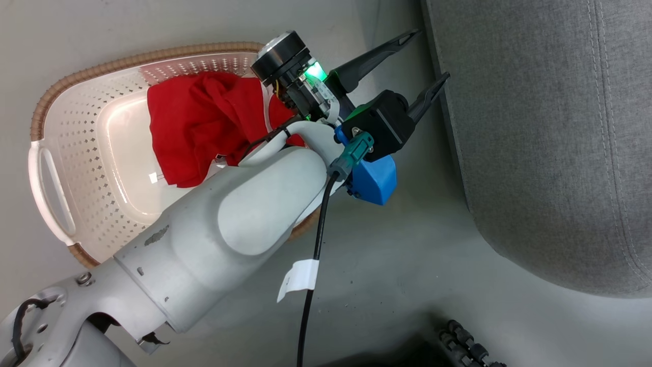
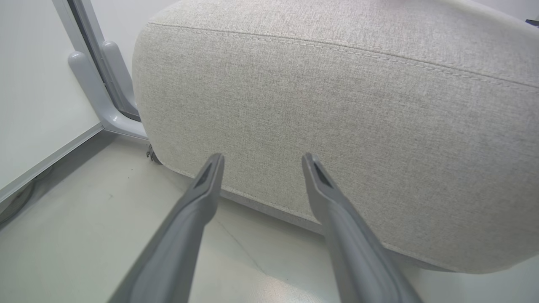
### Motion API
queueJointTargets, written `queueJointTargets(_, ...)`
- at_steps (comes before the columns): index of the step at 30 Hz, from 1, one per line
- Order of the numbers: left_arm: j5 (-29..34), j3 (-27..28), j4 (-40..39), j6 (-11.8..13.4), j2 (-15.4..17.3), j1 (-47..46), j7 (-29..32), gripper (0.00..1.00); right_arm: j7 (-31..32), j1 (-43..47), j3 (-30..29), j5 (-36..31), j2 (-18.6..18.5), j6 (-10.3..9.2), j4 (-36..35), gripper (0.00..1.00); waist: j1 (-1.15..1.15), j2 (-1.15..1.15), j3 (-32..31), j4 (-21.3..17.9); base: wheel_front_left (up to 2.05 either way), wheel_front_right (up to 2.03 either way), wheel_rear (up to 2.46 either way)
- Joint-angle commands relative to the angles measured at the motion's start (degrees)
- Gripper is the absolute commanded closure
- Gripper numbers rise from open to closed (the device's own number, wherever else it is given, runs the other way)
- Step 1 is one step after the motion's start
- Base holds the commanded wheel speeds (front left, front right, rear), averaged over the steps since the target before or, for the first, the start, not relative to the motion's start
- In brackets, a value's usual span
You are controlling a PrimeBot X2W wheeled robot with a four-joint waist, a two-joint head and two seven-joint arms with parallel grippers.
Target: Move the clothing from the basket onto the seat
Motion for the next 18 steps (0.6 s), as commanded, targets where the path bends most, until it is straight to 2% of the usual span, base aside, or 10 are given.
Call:
queueJointTargets(1, -0.06, -0.07, -0.24, 0.32, 0.45, -0.96, 0.00, 0.00, -0.03, 0.61, 0.41, 0.38, 0.42, 0.01, 0.62, 1.00, -0.01, 0.00, -0.04, 0.01, 0.00, 0.00, 0.00)
queueJointTargets(2, -0.06, -0.10, -0.28, 0.43, 0.53, -0.93, 0.00, 0.00, -0.03, 0.86, 0.82, 0.40, 0.68, 0.01, 0.94, 0.93, -0.01, 0.00, -0.07, 0.00, 0.00, 0.00, 0.00)
queueJointTargets(3, -0.08, -0.15, -0.31, 0.56, 0.60, -0.84, -0.01, 0.00, -0.03, 1.01, 0.94, 0.48, 0.77, 0.01, 1.07, 0.61, -0.01, 0.00, -0.14, -0.01, 0.00, 0.00, 0.00)
queueJointTargets(4, -0.15, -0.19, -0.32, 0.62, 0.61, -0.76, -0.05, 0.00, -0.03, 1.16, 0.95, 0.59, 0.77, 0.01, 1.11, 0.02, -0.01, 0.00, -0.24, 0.01, 0.00, 0.00, 0.00)
queueJointTargets(9, -0.68, -0.16, -0.17, 0.75, 0.17, 0.30, -0.68, 0.00, -0.03, 3.59, 1.05, 1.67, 1.21, 0.01, -1.07, 0.00, -0.01, 0.00, -2.08, 0.21, 0.00, 0.00, 0.00)
queueJointTargets(18, -2.23, 1.41, 0.62, 1.09, -1.01, 3.83, -2.28, 0.00, -0.04, 15.97, 4.20, 1.35, 2.46, 0.01, -9.32, 0.00, -0.01, 0.00, -9.99, 0.89, 0.00, 0.00, 0.00)
